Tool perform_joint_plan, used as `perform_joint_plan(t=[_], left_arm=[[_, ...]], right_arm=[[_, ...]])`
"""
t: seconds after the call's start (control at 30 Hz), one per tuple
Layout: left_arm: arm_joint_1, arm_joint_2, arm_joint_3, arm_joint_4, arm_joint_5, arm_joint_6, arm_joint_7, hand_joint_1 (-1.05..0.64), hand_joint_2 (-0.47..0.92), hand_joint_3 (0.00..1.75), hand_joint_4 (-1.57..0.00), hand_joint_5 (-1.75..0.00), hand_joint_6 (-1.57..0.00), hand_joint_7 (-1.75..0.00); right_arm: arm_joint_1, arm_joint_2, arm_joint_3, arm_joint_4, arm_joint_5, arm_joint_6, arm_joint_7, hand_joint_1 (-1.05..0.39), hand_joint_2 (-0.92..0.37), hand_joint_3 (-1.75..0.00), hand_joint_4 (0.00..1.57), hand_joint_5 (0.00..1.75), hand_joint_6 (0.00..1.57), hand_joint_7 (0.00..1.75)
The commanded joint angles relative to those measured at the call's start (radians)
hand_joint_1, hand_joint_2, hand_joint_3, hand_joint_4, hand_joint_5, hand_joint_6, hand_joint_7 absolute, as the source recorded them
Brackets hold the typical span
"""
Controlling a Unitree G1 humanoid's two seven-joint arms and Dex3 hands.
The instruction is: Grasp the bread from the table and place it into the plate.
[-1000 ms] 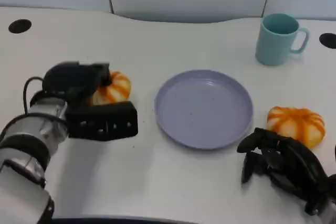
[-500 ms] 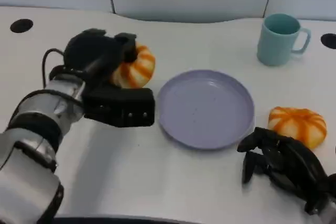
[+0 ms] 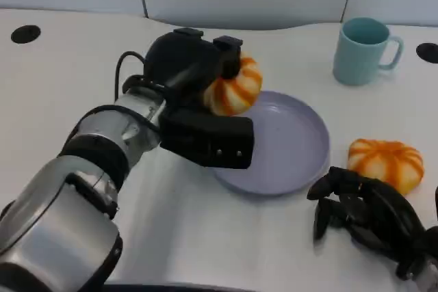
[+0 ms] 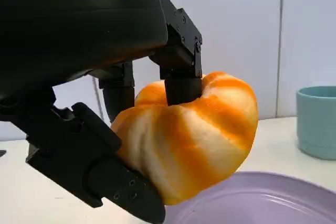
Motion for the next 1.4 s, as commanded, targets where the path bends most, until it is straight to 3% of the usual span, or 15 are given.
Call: perform_joint_plan(t=[0.03, 0.1, 0.17, 0.23, 0.27, 0.4, 0.63, 0.73, 0.83, 0.93, 1.03, 1.07, 1.17, 1.33, 1.4], left_arm=[[-0.038, -0.020, -0.016, 0.002, 0.009, -0.013, -0.022, -0.41, 0.90, 0.13, -0.91, -1.75, -0.63, -1.54], [-0.035, -0.030, -0.023, 0.004, 0.011, -0.018, -0.020, -0.44, 0.90, 0.11, -0.92, -1.75, -0.68, -1.41], [-0.031, -0.040, -0.028, 0.007, 0.010, -0.016, -0.019, -0.45, 0.90, 0.11, -0.94, -1.75, -0.70, -1.45], [-0.025, -0.049, -0.029, 0.011, 0.006, -0.018, -0.024, -0.42, 0.90, 0.12, -0.96, -1.75, -0.66, -1.68], [-0.024, -0.052, -0.027, 0.013, 0.002, -0.019, -0.037, -0.41, 0.89, 0.12, -0.96, -1.75, -0.65, -1.71], [-0.011, -0.060, -0.032, 0.019, 0.002, -0.024, -0.038, -0.36, 0.87, 0.14, -0.97, -1.75, -0.70, -1.74], [0.001, -0.072, -0.033, 0.027, -0.002, -0.023, -0.068, -0.39, 0.86, 0.20, -0.93, -1.75, -0.63, -1.75], [0.008, -0.078, -0.034, 0.027, -0.002, -0.018, -0.074, -0.42, 0.84, 0.21, -0.87, -1.75, -0.70, -1.36], [0.013, -0.076, -0.021, 0.029, -0.020, -0.038, -0.106, -0.45, 0.84, 0.20, -0.85, -1.75, -0.68, -1.35], [0.015, -0.072, -0.012, 0.027, -0.031, -0.049, -0.129, -0.53, 0.89, 0.12, -0.68, -1.75, -0.49, -1.51], [0.007, -0.070, -0.019, 0.029, -0.022, -0.034, -0.158, -0.65, 0.91, 0.07, -0.43, -1.49, -0.30, -1.30], [0.005, -0.070, -0.022, 0.028, -0.019, -0.031, -0.164, -0.68, 0.92, 0.06, -0.39, -1.34, -0.29, -1.11], [0.006, -0.070, -0.022, 0.025, -0.019, -0.026, -0.173, -0.73, 0.92, 0.08, -0.36, -1.14, -0.32, -0.82], [0.006, -0.078, -0.028, 0.026, -0.017, -0.003, -0.221, -0.76, 0.92, 0.09, -0.19, -0.94, -0.26, -0.63], [0.003, -0.080, -0.035, 0.026, -0.009, 0.013, -0.233, -0.78, 0.92, 0.08, -0.07, -0.95, -0.26, -0.55]], right_arm=[[0.036, 0.000, 0.003, 0.015, 0.000, 0.056, 0.005, -0.49, -0.92, -0.13, 0.66, 1.66, 0.69, 1.15], [0.035, 0.003, 0.002, 0.014, 0.002, 0.067, 0.003, -0.49, -0.92, -0.12, 0.66, 1.66, 0.69, 1.16], [0.037, 0.003, 0.005, 0.007, -0.002, 0.070, 0.000, -0.49, -0.92, -0.11, 0.66, 1.67, 0.69, 1.16], [0.039, 0.004, 0.005, 0.007, -0.002, 0.066, 0.000, -0.49, -0.92, -0.11, 0.65, 1.65, 0.68, 1.15], [0.039, 0.005, 0.005, 0.005, -0.002, 0.071, -0.004, -0.49, -0.92, -0.11, 0.65, 1.65, 0.68, 1.15], [0.038, 0.011, 0.000, 0.007, 0.007, 0.090, -0.004, -0.49, -0.92, -0.07, 0.67, 1.63, 0.72, 1.09], [0.036, 0.013, -0.001, 0.020, 0.008, 0.073, 0.012, -0.49, -0.92, -0.10, 0.67, 1.64, 0.71, 1.09], [0.034, 0.014, -0.004, 0.028, 0.012, 0.066, 0.022, -0.50, -0.92, -0.09, 0.68, 1.64, 0.71, 1.08], [0.029, 0.015, -0.007, 0.034, 0.018, 0.077, 0.026, -0.48, -0.92, -0.10, 0.68, 1.63, 0.71, 1.08], [0.025, 0.015, -0.006, 0.041, 0.012, 0.077, 0.019, -0.48, -0.92, -0.09, 0.68, 1.64, 0.72, 1.08], [0.027, 0.013, -0.004, 0.036, 0.011, 0.076, 0.018, -0.48, -0.92, -0.09, 0.67, 1.63, 0.71, 1.08], [0.028, 0.013, -0.004, 0.034, 0.011, 0.074, 0.020, -0.48, -0.92, -0.09, 0.67, 1.64, 0.71, 1.09], [0.033, 0.013, 0.000, 0.025, 0.005, 0.064, 0.013, -0.49, -0.92, -0.11, 0.66, 1.64, 0.71, 1.09], [0.034, 0.015, -0.002, 0.018, 0.012, 0.074, 0.015, -0.48, -0.92, -0.10, 0.67, 1.65, 0.71, 1.09], [0.034, 0.013, 0.000, 0.015, 0.009, 0.078, 0.013, -0.48, -0.92, -0.10, 0.66, 1.66, 0.70, 1.09]])
